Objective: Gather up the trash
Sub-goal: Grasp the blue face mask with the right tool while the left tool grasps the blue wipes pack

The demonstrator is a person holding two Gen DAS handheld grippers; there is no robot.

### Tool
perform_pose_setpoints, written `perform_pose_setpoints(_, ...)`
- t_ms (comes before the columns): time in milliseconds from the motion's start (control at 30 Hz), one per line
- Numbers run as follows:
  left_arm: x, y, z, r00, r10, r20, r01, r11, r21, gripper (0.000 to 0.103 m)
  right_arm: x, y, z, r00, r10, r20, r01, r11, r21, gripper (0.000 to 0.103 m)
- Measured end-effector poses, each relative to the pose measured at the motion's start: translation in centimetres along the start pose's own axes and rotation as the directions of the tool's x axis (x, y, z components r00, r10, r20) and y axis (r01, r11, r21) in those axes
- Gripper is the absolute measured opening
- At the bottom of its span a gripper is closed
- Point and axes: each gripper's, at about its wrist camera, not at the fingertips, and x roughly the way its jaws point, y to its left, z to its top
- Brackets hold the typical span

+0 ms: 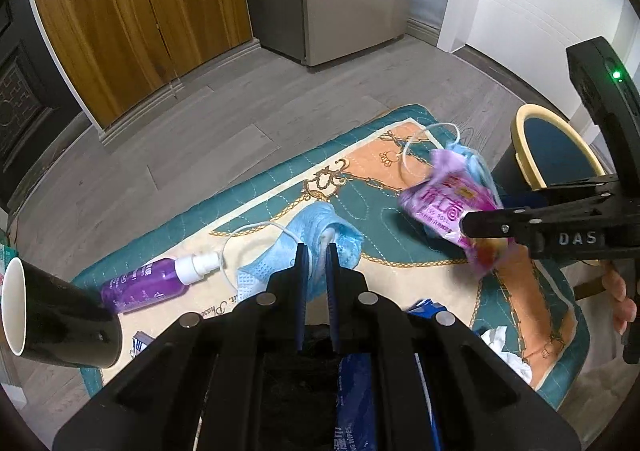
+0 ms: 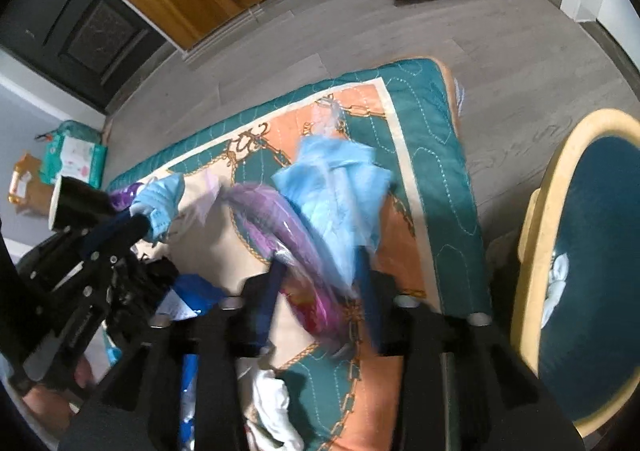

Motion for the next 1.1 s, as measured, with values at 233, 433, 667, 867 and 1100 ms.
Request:
perform_pose_setpoints(233,0.1,0.4,-0.2,1.000,-0.001,-0.005,0.001,1.000,-0.014,0.008,1.2,0.4,-0.7,0.997,-0.044,-0.061,0.042,0.998,-0.044,0.047)
perform_pose_setpoints(433,0.1,0.4,-0.1,1.000,0.003,-0.004,-0.003,1.000,-0.012,0.008,-0.9,0.8,0.2,1.000,-0.022,0.012,0.023,0.998,-0.053,0.063)
perform_pose_setpoints(667,0.2,0.4,-0.2,1.000,0.006,-0.004,-0.006,1.000,-0.012,0.008,-3.6,0.9,1.5,0.992,-0.015,0.125,0.023,0.998,-0.059,0.073)
perform_pose_setpoints(867,0.1,0.5,-0.2,1.000,0.006,-0.004,-0.006,1.000,-0.014,0.008,-5.4,0.1,2.4,0.986,0.012,0.166,-0.011,1.000,-0.009,0.074)
perform_pose_setpoints(1100,0.1,0.4,-0.1,1.000,0.007,-0.002,-0.007,1.000,-0.010,0.008,-7.3,0.3,3.1,0.972,0.151,0.180,-0.155,0.988,0.008,0.009)
